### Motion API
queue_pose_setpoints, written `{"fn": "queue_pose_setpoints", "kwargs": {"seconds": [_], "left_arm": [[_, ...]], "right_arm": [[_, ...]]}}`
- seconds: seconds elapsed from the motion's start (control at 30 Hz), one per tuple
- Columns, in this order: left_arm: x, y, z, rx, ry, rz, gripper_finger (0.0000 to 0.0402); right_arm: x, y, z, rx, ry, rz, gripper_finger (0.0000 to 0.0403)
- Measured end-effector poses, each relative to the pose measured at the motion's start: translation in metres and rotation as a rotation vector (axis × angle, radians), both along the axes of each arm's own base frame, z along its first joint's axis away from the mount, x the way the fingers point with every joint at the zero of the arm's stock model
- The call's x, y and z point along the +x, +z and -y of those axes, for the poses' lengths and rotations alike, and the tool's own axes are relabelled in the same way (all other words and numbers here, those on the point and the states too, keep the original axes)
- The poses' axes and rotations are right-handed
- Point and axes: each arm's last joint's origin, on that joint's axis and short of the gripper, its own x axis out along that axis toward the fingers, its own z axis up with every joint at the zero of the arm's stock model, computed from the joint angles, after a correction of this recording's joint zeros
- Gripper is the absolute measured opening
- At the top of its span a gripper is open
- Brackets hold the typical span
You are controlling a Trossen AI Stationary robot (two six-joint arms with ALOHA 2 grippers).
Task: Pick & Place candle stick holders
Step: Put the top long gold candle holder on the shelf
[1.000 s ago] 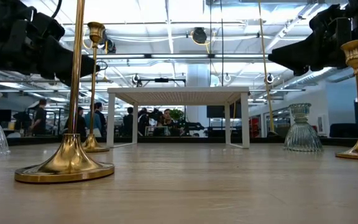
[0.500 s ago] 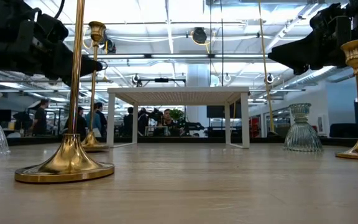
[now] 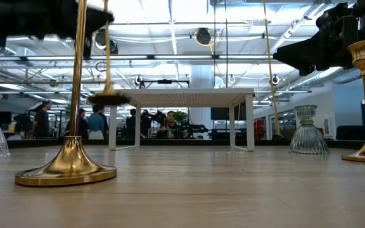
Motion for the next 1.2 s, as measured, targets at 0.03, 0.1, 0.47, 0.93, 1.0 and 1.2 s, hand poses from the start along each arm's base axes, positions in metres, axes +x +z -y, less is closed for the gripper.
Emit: {"fn": "queue_pose_setpoints", "kwargs": {"seconds": [0.03, 0.1, 0.47, 0.93, 1.0, 1.2], "left_arm": [[0.003, 0.009, 0.001, 0.007, -0.001, 0.004, 0.0016], [0.01, 0.028, 0.0, 0.011, 0.019, 0.017, 0.0015], [0.046, 0.09, -0.038, 0.079, 0.22, 0.021, 0.0015], [0.056, 0.095, -0.133, 0.073, 0.469, -0.038, 0.0015], [0.053, 0.092, -0.145, 0.068, 0.507, -0.051, 0.0015], [0.048, 0.079, -0.174, 0.037, 0.525, -0.095, 0.0015]], "right_arm": [[0.0, 0.0, 0.0, 0.0, 0.0, 0.0, 0.0133], [0.0, 0.0, 0.0, 0.0, -0.001, 0.0, 0.0132], [0.0, 0.0, 0.0, 0.003, -0.004, 0.0, 0.0132], [0.0, 0.0, 0.0, 0.003, -0.003, 0.0, 0.0132], [0.0, 0.0, 0.0, 0.002, -0.003, 0.0, 0.0132], [0.0, 0.0, 0.0, 0.001, -0.003, 0.0, 0.0132]]}}
